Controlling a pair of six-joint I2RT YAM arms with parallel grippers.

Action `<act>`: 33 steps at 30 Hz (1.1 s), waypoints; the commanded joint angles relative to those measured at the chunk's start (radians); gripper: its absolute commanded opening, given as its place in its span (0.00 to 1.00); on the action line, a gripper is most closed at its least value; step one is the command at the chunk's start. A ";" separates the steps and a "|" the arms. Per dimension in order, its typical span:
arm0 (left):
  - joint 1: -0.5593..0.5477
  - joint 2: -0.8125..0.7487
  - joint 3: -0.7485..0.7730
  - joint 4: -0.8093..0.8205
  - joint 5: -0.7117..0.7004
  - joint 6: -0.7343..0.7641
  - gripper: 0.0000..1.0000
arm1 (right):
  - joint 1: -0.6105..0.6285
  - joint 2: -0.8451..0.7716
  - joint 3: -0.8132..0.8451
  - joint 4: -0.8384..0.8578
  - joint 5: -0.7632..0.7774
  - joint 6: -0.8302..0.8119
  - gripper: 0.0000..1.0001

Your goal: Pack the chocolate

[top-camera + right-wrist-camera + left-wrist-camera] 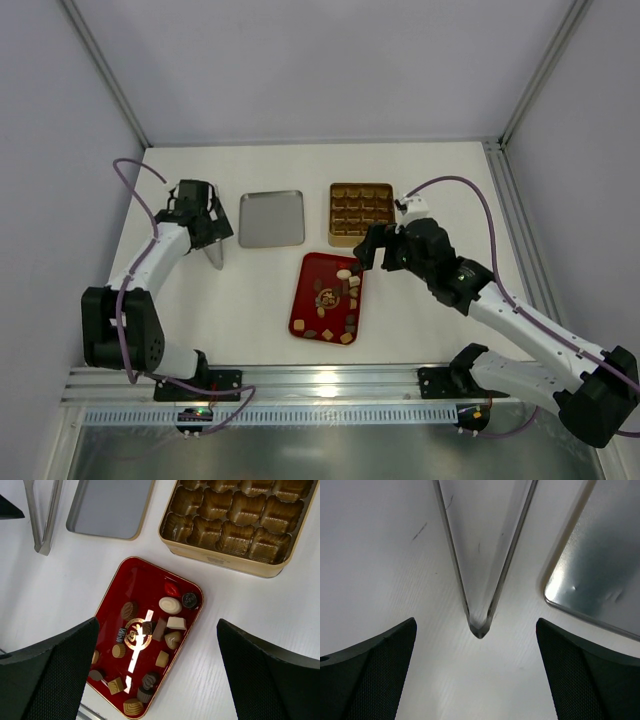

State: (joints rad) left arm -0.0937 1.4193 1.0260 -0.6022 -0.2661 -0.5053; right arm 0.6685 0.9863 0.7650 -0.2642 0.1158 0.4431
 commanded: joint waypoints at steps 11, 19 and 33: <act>0.121 0.257 0.077 0.246 0.103 0.056 0.98 | 0.002 -0.015 0.025 0.043 -0.034 -0.021 1.00; 0.153 0.352 0.132 0.255 0.143 0.108 0.93 | 0.002 -0.031 -0.004 0.040 -0.033 -0.021 1.00; 0.153 0.423 0.163 0.200 0.133 0.125 0.87 | 0.002 -0.032 -0.026 0.057 -0.025 -0.015 1.00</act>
State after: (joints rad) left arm 0.0589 1.8256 1.1595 -0.3985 -0.1295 -0.3916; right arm 0.6685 0.9749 0.7471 -0.2523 0.0841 0.4389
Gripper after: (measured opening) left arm 0.873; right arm 0.996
